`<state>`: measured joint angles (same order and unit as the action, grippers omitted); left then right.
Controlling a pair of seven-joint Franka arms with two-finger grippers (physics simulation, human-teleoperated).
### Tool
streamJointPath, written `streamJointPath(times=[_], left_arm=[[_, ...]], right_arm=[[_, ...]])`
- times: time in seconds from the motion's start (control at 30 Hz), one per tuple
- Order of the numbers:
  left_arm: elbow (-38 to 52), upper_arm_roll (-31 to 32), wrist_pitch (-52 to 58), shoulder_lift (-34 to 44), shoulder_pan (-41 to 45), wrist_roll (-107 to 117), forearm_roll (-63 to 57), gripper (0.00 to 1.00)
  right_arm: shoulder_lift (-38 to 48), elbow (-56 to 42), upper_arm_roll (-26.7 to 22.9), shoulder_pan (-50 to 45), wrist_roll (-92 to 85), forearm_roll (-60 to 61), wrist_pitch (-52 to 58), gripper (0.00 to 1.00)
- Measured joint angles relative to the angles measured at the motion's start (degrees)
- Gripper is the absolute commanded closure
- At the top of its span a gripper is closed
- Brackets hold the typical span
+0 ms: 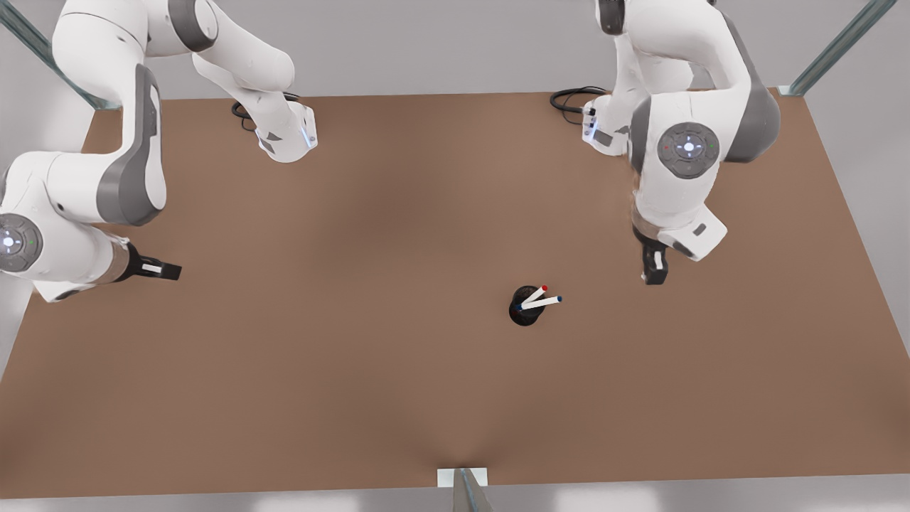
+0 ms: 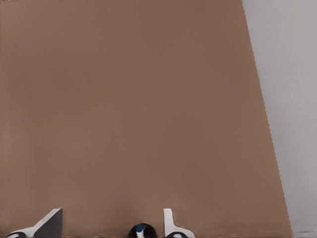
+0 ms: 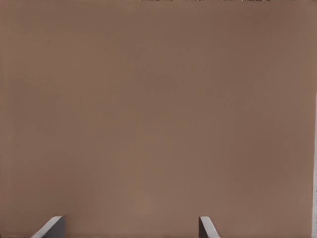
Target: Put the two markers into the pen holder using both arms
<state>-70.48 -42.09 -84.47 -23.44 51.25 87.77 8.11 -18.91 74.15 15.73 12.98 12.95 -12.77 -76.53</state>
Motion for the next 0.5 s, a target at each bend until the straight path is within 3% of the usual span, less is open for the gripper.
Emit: streamJointPath(times=[0.03, 0.07, 0.13, 0.23, 0.5], left_arm=[[1.34, 20.78, 2.14, 1.92, -16.01, -4.88, -2.51, 0.00], [-3.09, 33.24, 2.35, 5.79, -26.33, -9.29, -4.61, 0.00], [-7.82, 43.06, 2.53, 9.14, -35.66, -16.96, -6.99, 0.00], [-7.90, 46.17, 3.36, 8.71, -37.28, -26.80, -8.65, 0.00], [-7.44, 47.28, 7.24, 8.18, -37.72, -46.25, -8.05, 0.00]], right_arm=[[0.00, 0.03, 0.03, -1.64, 0.10, 0.29, -0.03, 0.00], [0.17, -0.06, 0.07, -2.94, 0.20, 0.55, -0.06, 0.00], [0.07, -2.38, -0.01, -4.29, 0.34, 0.84, 0.04, 0.00], [0.60, -4.38, -0.17, -4.56, 0.46, 1.40, 0.89, 0.00], [7.07, 0.68, -0.57, -5.04, 0.69, 2.31, 2.11, 0.00]])
